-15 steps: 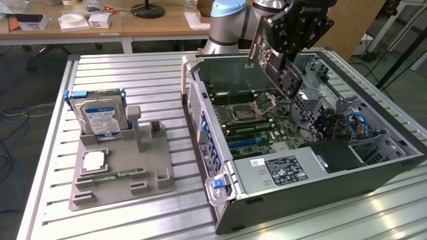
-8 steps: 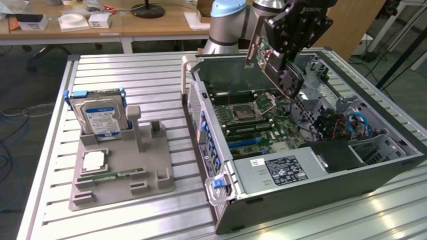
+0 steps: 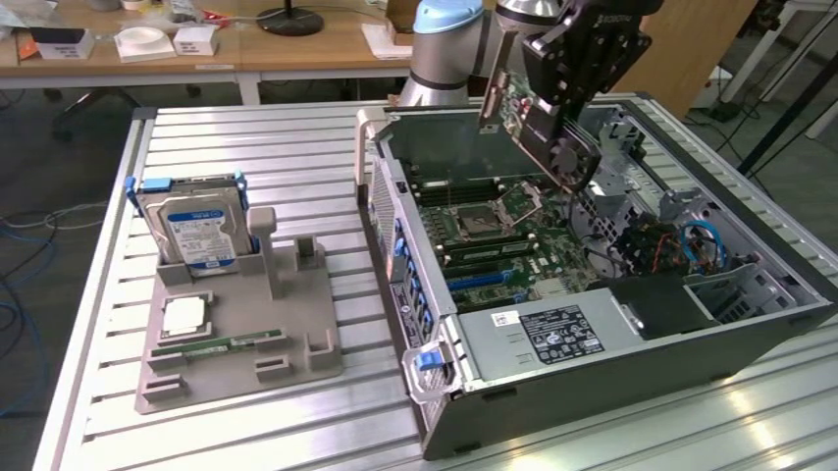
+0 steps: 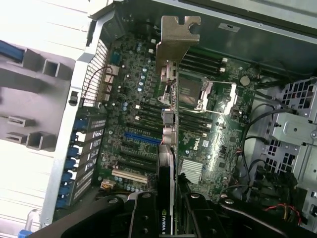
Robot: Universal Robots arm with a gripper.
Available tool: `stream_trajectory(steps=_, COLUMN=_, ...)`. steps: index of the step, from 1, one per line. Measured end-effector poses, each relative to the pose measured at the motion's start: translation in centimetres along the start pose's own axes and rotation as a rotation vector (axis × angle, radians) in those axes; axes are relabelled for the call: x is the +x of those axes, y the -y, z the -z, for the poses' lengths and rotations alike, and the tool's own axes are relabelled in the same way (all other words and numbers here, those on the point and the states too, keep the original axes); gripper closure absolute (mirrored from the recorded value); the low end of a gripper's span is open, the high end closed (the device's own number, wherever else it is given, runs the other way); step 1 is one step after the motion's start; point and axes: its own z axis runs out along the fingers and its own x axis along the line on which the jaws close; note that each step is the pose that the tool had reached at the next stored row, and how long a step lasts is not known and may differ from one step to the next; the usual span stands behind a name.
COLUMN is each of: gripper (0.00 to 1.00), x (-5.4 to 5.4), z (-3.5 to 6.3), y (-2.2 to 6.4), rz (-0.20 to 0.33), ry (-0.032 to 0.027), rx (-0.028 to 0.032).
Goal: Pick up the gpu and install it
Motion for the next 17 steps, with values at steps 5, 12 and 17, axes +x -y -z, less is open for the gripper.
stream_trajectory(steps=5, gripper=0.74, x=-0.11, z=0.0, y=0.02, rz=0.047, ry=-0.0018, rx=0.0002)
stream_trajectory(steps=12, gripper=0.74, x=-0.26, z=-0.01, y=0.06, rz=0.115, ry=-0.0043, rx=0.0004)
stream_trajectory(steps=17, gripper=0.74, x=-0.37, z=-0.02, y=0.09, rz=0.162, ry=-0.0061, rx=0.0004)
